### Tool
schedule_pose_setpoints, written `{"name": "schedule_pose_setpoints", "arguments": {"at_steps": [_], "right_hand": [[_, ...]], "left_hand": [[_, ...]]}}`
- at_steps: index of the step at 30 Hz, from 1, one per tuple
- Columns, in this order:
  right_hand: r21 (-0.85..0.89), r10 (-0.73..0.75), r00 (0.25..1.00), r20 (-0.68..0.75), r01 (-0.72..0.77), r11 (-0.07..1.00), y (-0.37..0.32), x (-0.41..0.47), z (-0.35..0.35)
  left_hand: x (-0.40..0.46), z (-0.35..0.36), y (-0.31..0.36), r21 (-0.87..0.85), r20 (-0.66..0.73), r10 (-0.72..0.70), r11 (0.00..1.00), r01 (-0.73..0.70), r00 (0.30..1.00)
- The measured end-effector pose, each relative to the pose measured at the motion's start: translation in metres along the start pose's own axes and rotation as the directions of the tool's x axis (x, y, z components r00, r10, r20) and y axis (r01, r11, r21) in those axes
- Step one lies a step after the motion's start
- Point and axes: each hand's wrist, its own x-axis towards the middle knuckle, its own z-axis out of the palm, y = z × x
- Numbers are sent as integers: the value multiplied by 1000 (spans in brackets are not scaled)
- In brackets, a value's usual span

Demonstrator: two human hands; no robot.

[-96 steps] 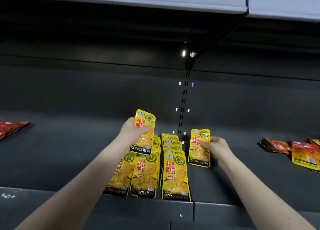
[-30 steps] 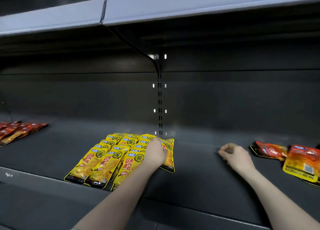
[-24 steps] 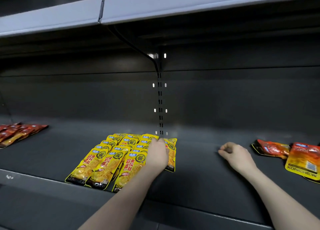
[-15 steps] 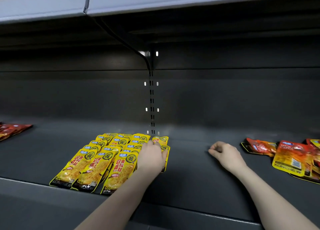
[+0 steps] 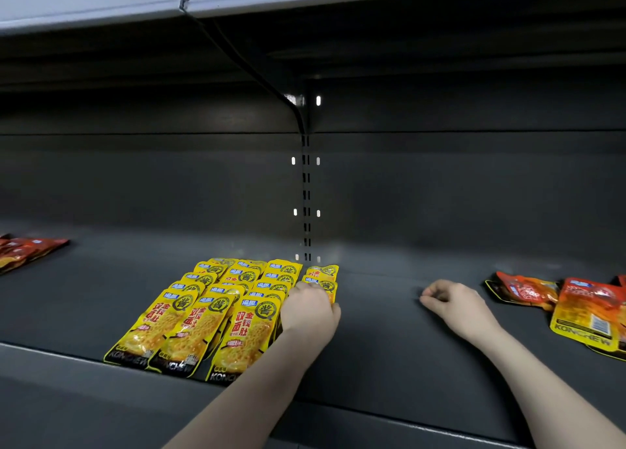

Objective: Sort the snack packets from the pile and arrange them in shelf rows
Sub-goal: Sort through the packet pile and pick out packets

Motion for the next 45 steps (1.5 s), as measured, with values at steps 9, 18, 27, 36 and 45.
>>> {"name": "schedule_pose_setpoints", "arguments": {"at_steps": [9,18,27,36,45], "right_hand": [[2,-6,1000,6,6,1000,-1,-2,-1],[6,-1,1000,-13,1,1000,-2,-3,0],[-41,39,998,-43,-40,998,3,-6,-13],[-262,34,978,-208,-89,961,33,-53,-44],[-370,30,913,-407,-195,908,71,-99,-100]], "left_hand": [[8,4,0,214,-41,70,975,-60,997],[17,7,-2,195,-37,106,976,-97,994],[16,1,1,137,-131,124,985,-106,984],[-2,-19,33,41,-151,250,968,-246,956],[-18,-33,87,-190,-122,373,901,-390,920]]}}
